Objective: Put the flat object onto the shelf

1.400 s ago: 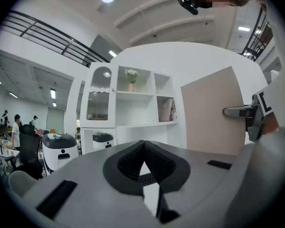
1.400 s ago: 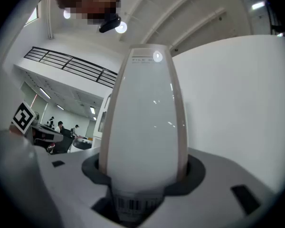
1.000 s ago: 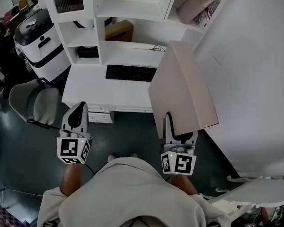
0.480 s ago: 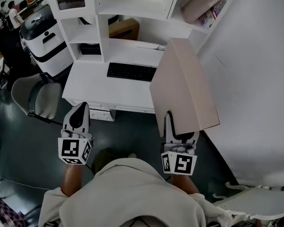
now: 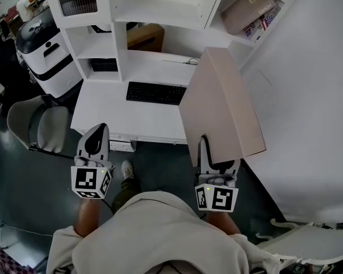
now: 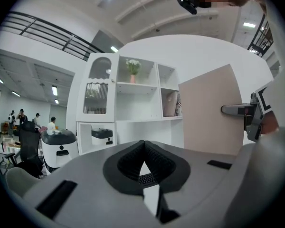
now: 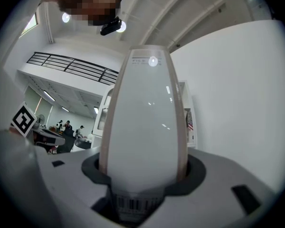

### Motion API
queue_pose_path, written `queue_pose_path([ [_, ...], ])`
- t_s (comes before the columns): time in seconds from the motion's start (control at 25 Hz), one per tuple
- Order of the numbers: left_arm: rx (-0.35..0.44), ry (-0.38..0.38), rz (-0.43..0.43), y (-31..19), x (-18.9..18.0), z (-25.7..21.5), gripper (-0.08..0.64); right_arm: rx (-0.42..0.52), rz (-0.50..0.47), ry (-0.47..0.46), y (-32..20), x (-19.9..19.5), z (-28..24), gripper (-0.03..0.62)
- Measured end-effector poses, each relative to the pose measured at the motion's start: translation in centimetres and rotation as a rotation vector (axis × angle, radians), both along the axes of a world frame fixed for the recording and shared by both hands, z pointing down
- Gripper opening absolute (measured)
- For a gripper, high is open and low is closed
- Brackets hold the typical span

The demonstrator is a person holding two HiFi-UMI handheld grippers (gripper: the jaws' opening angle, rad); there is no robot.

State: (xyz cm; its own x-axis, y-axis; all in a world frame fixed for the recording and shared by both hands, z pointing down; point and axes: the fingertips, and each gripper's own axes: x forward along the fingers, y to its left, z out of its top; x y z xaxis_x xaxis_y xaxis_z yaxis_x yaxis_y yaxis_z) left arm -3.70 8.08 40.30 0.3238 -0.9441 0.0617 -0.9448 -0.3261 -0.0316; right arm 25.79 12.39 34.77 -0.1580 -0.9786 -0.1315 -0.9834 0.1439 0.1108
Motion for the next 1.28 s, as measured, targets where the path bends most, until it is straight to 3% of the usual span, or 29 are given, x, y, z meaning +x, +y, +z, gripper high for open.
queue_pose_path([
  [0.56,0.009,0.03,0.105,-14.3,-6.1,-0.4,-0.008,0.011,0.09,0.033,-12.1,-7.1,-1.3,0.275],
  [0.88,-0.009,0.037,0.174,-19.9,-8.9,0.0,-0.008,0.02,0.157,0.073,-17.1,-10.0,-2.6,0.275],
  [1.08,-0.026,0.046,0.186,-22.1,-10.1,1.0,-0.008,0.04,0.183,0.14,-19.2,-11.0,-3.7,0.276],
  [1.28,-0.032,0.056,0.179,-23.3,-10.8,1.3,-0.008,0.041,0.173,0.272,-21.3,-11.8,-4.8,0.275],
])
